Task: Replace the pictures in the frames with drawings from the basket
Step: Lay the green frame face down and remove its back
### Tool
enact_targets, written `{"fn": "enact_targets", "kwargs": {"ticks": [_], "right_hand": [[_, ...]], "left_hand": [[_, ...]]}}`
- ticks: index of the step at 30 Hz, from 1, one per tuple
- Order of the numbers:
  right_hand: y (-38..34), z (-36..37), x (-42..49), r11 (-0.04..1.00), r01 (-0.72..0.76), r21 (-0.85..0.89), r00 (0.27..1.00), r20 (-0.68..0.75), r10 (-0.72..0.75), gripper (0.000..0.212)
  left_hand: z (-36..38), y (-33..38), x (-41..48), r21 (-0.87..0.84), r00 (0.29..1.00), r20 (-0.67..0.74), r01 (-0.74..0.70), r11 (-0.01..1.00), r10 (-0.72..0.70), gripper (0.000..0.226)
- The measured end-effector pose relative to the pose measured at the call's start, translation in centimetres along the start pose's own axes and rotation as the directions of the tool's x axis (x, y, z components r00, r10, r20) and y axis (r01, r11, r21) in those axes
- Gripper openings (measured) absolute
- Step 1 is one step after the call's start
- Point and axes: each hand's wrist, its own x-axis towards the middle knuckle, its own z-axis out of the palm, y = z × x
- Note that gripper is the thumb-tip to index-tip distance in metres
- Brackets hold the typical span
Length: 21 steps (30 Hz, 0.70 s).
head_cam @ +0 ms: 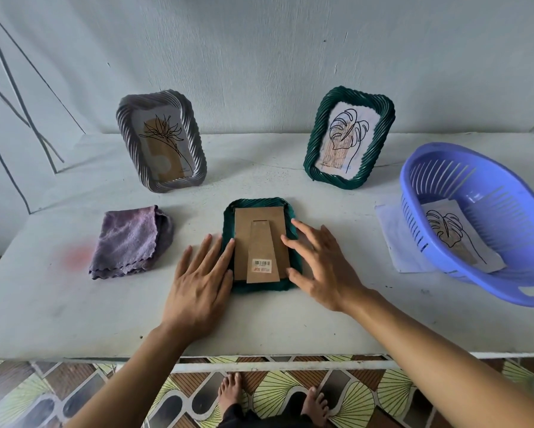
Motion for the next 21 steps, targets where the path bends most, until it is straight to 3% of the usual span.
{"fn": "enact_targets", "kwargs": {"ticks": [13, 21], "right_hand": [[-0.1, -0.2, 0.0, 1.000, 0.018, 0.006, 1.000, 0.005, -0.018, 0.062], [0.1, -0.4, 0.0, 0.977, -0.069, 0.201, 0.992, -0.090, 0.088, 0.053]], "left_hand": [[-0.5, 0.2, 0.1, -0.021, 1.000, 0.010, 0.012, 1.000, -0.012, 0.057], [-1.0, 1.0, 0.8, -0.044, 0.997, 0.061, 0.049, 0.998, -0.047, 0.058]]}}
